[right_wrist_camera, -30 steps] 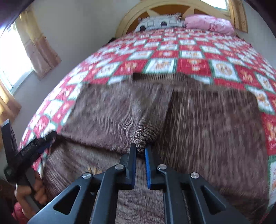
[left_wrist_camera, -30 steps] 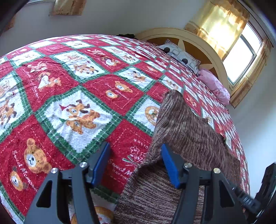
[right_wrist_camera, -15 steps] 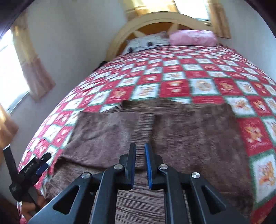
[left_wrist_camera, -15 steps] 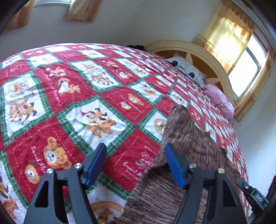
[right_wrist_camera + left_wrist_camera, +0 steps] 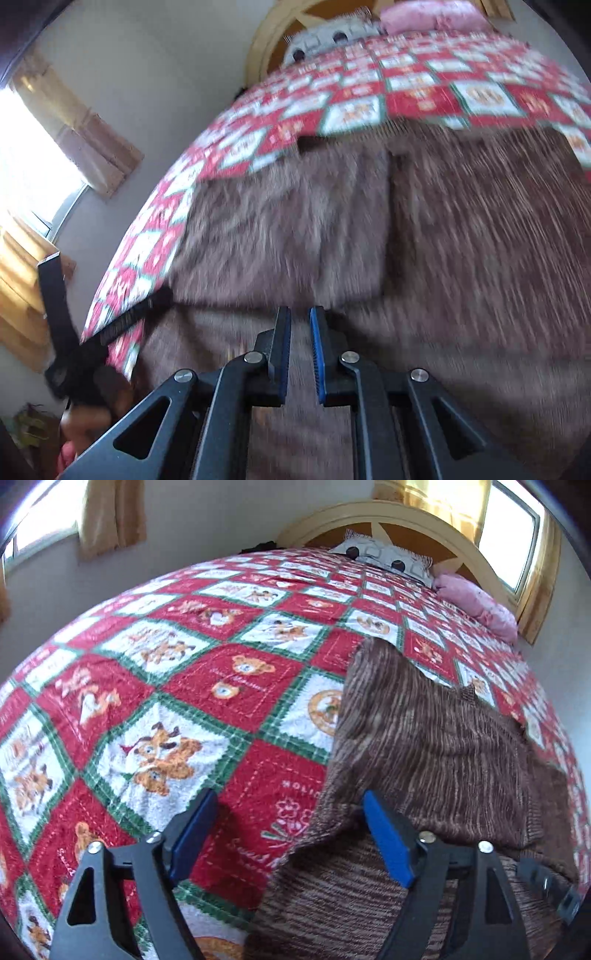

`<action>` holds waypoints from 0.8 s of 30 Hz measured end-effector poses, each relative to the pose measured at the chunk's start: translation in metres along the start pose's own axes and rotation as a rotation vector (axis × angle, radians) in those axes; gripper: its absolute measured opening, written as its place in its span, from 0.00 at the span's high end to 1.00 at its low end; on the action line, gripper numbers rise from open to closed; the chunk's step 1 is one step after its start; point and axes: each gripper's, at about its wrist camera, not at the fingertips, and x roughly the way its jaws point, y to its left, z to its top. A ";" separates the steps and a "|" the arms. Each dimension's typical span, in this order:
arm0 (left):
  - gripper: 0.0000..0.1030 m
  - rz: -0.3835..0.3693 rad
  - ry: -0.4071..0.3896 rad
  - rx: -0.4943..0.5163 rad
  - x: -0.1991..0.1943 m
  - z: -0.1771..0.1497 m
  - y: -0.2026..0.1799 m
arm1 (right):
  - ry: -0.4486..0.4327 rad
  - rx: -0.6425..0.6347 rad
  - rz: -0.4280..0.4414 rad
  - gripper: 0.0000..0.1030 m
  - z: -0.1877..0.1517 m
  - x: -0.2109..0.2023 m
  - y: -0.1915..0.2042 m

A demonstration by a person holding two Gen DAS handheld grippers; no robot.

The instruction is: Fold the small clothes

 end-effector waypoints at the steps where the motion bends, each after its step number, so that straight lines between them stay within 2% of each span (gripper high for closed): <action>1: 0.18 -0.013 0.001 0.007 -0.001 0.000 0.003 | 0.016 0.012 -0.008 0.89 -0.007 -0.007 -0.003; 3: 0.18 -0.018 0.001 0.041 -0.009 -0.003 0.005 | 0.001 0.027 -0.015 0.89 -0.023 -0.031 -0.013; 5: 0.18 -0.041 -0.014 0.084 -0.021 -0.010 0.010 | -0.060 0.045 -0.049 0.89 -0.038 -0.066 -0.027; 7: 0.18 -0.091 -0.033 0.121 -0.036 -0.019 0.010 | -0.134 0.077 -0.091 0.89 -0.053 -0.107 -0.042; 10: 0.18 -0.198 -0.053 0.161 -0.060 -0.028 0.023 | -0.201 0.103 -0.139 0.89 -0.076 -0.165 -0.062; 11: 0.18 -0.234 -0.064 0.175 -0.070 -0.031 0.030 | -0.213 0.106 -0.156 0.86 -0.084 -0.187 -0.068; 13: 0.14 -0.277 -0.089 0.205 -0.088 -0.039 0.043 | -0.237 0.110 -0.191 0.70 -0.104 -0.228 -0.076; 15: 0.12 -0.298 -0.104 0.220 -0.100 -0.044 0.052 | -0.276 0.118 -0.227 0.42 -0.127 -0.272 -0.083; 18: 0.12 -0.348 -0.088 0.246 -0.114 -0.055 0.065 | -0.322 0.098 -0.306 0.38 -0.153 -0.319 -0.085; 20: 0.12 -0.365 -0.085 0.279 -0.124 -0.064 0.068 | -0.308 0.070 -0.342 0.38 -0.174 -0.339 -0.082; 24: 0.12 -0.421 -0.056 0.326 -0.138 -0.085 0.071 | -0.255 0.000 -0.301 0.38 -0.219 -0.338 -0.071</action>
